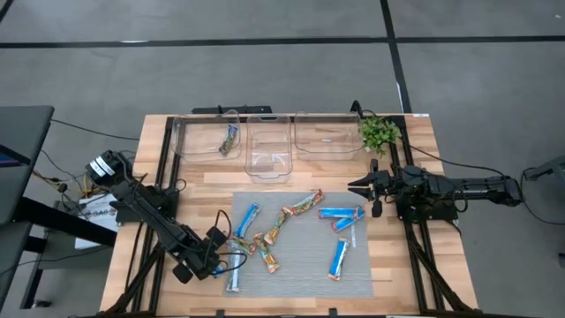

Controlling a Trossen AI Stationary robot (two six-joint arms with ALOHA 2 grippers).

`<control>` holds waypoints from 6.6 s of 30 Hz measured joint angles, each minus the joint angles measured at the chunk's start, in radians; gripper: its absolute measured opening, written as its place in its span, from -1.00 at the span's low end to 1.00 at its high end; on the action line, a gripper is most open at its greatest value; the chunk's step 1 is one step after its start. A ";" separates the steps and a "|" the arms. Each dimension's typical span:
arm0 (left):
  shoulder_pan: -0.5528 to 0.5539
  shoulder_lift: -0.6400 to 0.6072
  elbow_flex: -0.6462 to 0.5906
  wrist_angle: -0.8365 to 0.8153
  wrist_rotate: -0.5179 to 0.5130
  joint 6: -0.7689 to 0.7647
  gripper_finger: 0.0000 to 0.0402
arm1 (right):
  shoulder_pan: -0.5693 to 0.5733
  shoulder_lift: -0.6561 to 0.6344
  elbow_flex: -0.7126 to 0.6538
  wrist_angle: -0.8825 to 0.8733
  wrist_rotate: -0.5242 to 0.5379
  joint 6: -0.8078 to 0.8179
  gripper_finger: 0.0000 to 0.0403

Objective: Pick and place Granola Bars by type
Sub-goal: Put the blue granola bar into the left transparent bin

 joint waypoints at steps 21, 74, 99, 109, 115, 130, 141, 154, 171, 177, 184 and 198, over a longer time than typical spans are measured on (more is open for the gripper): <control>0.073 -0.200 -0.004 0.034 -0.024 -0.132 -0.74 | 0.000 0.000 0.000 0.000 0.000 0.000 -0.71; 1.220 -0.669 -0.002 0.238 -0.607 -0.293 -0.74 | 0.000 0.000 0.000 0.000 0.000 0.000 -0.71; 1.437 -0.425 -0.002 0.059 -0.501 -0.381 -0.74 | 0.000 0.000 0.000 0.000 0.000 0.000 -0.71; 1.439 -0.272 -0.002 0.099 -0.452 -0.339 -0.65 | 0.000 0.000 0.000 0.000 0.000 0.000 -0.71; 1.439 -0.269 -0.002 0.123 -0.429 -0.336 -0.36 | 0.000 0.000 0.000 0.000 0.000 0.000 -0.71; 1.439 -0.281 -0.002 0.132 -0.379 -0.407 -0.09 | 0.000 0.000 0.000 0.000 0.000 0.000 -0.71; 1.420 -0.455 -0.002 0.345 -0.340 -0.427 -0.09 | 0.000 0.000 0.000 0.000 0.000 0.000 -0.71; 1.323 -0.709 -0.002 0.523 -0.281 -0.354 -0.09 | 0.000 0.000 0.000 0.000 0.000 0.000 -0.71; 0.985 -0.626 -0.003 0.330 -0.039 -0.221 -0.09 | 0.000 0.000 0.000 0.000 0.000 0.000 -0.71; 0.766 -0.553 -0.003 0.218 0.007 -0.186 -0.09 | 0.000 0.000 0.000 0.000 0.000 0.000 -0.71; 0.534 -0.490 -0.003 0.166 0.007 -0.193 -0.09 | 0.000 0.000 0.000 0.000 0.000 0.000 -0.71; 0.396 -0.478 -0.003 0.162 -0.001 -0.364 -0.09 | 0.000 0.000 0.000 0.000 0.000 0.000 -0.71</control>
